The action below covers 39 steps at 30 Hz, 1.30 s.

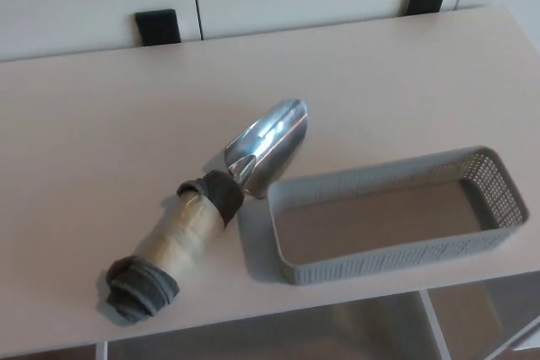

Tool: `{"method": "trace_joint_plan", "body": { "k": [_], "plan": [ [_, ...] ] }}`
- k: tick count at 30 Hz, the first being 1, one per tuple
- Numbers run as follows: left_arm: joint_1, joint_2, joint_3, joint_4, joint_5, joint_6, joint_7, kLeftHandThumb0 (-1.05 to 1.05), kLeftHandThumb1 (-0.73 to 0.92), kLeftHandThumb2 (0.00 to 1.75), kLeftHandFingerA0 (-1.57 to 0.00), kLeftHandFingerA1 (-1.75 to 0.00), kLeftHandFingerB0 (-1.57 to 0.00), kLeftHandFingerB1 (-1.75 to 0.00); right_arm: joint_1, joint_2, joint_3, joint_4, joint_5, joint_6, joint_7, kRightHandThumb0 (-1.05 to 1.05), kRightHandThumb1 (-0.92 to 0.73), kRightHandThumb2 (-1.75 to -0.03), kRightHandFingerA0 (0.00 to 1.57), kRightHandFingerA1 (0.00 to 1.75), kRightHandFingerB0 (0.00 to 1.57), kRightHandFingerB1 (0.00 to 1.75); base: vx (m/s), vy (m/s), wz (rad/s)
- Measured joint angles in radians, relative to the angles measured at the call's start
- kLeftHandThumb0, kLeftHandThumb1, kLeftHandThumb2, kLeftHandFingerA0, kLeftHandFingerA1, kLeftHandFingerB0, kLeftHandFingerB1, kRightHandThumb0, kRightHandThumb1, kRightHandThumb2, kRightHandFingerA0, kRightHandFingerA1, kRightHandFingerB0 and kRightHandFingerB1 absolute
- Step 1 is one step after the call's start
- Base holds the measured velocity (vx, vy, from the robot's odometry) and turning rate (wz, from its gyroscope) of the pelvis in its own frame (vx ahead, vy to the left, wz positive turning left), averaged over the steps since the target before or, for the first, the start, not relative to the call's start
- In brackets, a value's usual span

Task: The robot walks towards a desk on which a shovel is kept on the left hand side and a container is kept on the right hand side. The robot picks up the shovel using its left hand and places it in the container.

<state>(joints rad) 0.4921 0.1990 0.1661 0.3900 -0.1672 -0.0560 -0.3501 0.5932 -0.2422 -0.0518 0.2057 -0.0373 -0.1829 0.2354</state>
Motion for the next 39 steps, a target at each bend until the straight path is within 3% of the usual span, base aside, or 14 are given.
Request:
{"method": "trace_joint_plan", "body": {
  "k": [9,12,18,19,25,27,28,32,36,39],
  "plan": [
    [0.002,0.005,-0.022,0.002,0.016,0.0,0.0,-0.35,0.62,0.59,-0.51,-0.43,-0.41,-0.34,-0.001,-0.002,0.002,0.007,-0.01,0.0,-0.004,-0.29,-0.55,-0.55,0.81,0.58,0.47,0.49,0.0,0.0,0.0],
    [0.013,0.025,-0.063,-0.006,0.037,-0.002,-0.008,-0.46,0.58,0.58,-0.49,-0.38,-0.4,-0.33,0.006,-0.002,0.001,0.003,-0.011,0.0,-0.004,-0.28,-0.55,-0.55,0.8,0.57,0.47,0.49,0.0,0.0,0.0],
    [0.056,0.081,-0.21,-0.069,0.083,-0.046,-0.06,-0.64,0.68,0.61,-0.41,-0.37,-0.28,-0.3,0.004,-0.002,0.0,0.005,-0.011,0.0,-0.004,-0.3,-0.54,-0.55,0.8,0.59,0.47,0.49,0.0,0.0,0.0],
    [0.072,0.091,-0.24,-0.101,0.09,-0.057,-0.072,-0.72,0.58,0.88,-0.29,-0.47,-0.18,-0.41,0.003,-0.002,0.001,0.005,-0.011,0.0,-0.004,-0.29,-0.55,-0.55,0.79,0.58,0.47,0.49,0.0,0.0,0.0],
    [0.139,0.147,-0.367,-0.317,0.107,-0.07,-0.123,-0.8,0.62,0.93,-0.3,-0.46,-0.2,-0.41,-0.002,-0.001,0.004,0.005,-0.011,0.0,-0.004,-0.28,-0.55,-0.54,0.8,0.58,0.48,0.49,0.0,0.0,0.0],
    [0.152,0.166,-0.392,-0.38,0.108,-0.071,-0.135,-0.79,0.61,0.93,-0.29,-0.45,-0.21,-0.41,-0.003,-0.001,0.005,0.005,-0.011,0.0,-0.004,-0.28,-0.54,-0.54,0.81,0.58,0.48,0.49,0.0,0.0,0.0],
    [0.159,0.178,-0.408,-0.425,0.108,-0.071,-0.143,-0.78,0.76,0.64,-0.36,-0.34,-0.26,-0.29,-0.004,-0.001,0.005,0.005,-0.011,0.0,-0.004,-0.29,-0.54,-0.54,0.81,0.58,0.48,0.49,0.0,0.0,0.0],
    [0.175,0.217,-0.455,-0.568,0.105,-0.075,-0.168,-0.86,0.78,0.65,-0.37,-0.32,-0.26,-0.29,-0.01,0.0,0.005,0.005,-0.011,0.001,-0.004,-0.21,-0.55,-0.55,0.8,0.57,0.47,0.48,0.0,0.0,0.0],
    [0.187,0.251,-0.485,-0.721,0.102,-0.076,-0.187,-0.7,0.92,0.69,-0.33,-0.36,-0.27,-0.3,-0.014,0.0,0.006,0.002,-0.011,0.003,-0.004,-0.22,-0.55,-0.55,0.81,0.57,0.47,0.5,0.0,0.0,0.0],
    [0.191,0.273,-0.494,-0.821,0.099,-0.076,-0.195,-0.67,0.89,0.67,-0.36,-0.35,-0.3,-0.32,-0.017,0.0,0.006,0.002,-0.011,0.003,-0.004,-0.22,-0.55,-0.55,0.81,0.58,0.47,0.5,0.0,0.0,0.0]
  ]
}}
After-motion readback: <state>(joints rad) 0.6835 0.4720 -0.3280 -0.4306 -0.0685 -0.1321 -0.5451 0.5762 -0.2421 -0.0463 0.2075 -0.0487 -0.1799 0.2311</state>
